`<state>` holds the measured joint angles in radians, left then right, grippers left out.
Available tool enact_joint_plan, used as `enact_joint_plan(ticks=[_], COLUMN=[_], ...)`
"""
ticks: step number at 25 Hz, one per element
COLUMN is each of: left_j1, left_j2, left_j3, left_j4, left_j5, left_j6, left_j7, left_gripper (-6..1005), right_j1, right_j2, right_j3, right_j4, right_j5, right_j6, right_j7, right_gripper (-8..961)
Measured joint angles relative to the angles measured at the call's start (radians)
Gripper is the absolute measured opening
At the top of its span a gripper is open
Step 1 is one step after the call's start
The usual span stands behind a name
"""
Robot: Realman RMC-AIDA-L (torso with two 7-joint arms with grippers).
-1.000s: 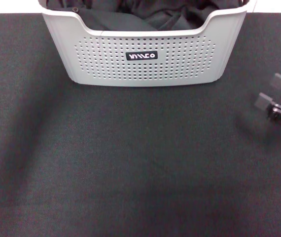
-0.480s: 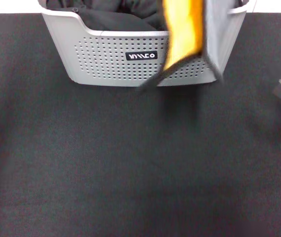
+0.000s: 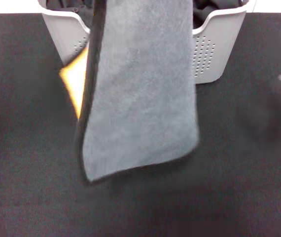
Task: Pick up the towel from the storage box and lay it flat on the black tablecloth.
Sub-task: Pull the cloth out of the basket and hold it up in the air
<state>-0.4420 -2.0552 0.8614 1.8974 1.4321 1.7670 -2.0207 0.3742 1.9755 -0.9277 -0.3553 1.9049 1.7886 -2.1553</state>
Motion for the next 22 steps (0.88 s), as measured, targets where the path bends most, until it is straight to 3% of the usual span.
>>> enact_joint_plan(ticks=[3,6,11,15,19,22], left_j1=[0.008,0.001,-0.055,-0.1,-0.104,-0.106], left_j2=[-0.033,-0.031,0.009,0.038,0.073,0.081], left_j3=[-0.024,-0.025,-0.019,0.011,0.114,0.165], left_j4=[-0.024,-0.058,-0.101,-0.131,-0.133,-0.135], left_j5=[0.02,0.032,0.052,0.055,0.099,0.165], left_j6=[-0.013,-0.025,0.078,0.214,0.246,0.247], left_j7=[0.037,0.061,0.092,0.117,0.156,0.173], left_gripper=[21,21,22,22,22,22], right_j1=[0.013,0.037,0.052,0.05,0.052,0.053], right_j2=[0.01,0.015,0.02,0.009,-0.005,-0.013], right_j3=[-0.07,-0.138,-0.161,-0.165,-0.207,-0.262], right_j4=[-0.029,-0.033,-0.039,-0.042,-0.041,-0.068], right_j5=[-0.003,-0.007,-0.008,-0.011,-0.025,-0.039], right_j6=[-0.009,-0.026,-0.033,-0.024,-0.008,0.008], right_j7=[-0.016,-0.063,-0.078,-0.068,-0.037,0.007], right_gripper=[887,887,886,886,887,887])
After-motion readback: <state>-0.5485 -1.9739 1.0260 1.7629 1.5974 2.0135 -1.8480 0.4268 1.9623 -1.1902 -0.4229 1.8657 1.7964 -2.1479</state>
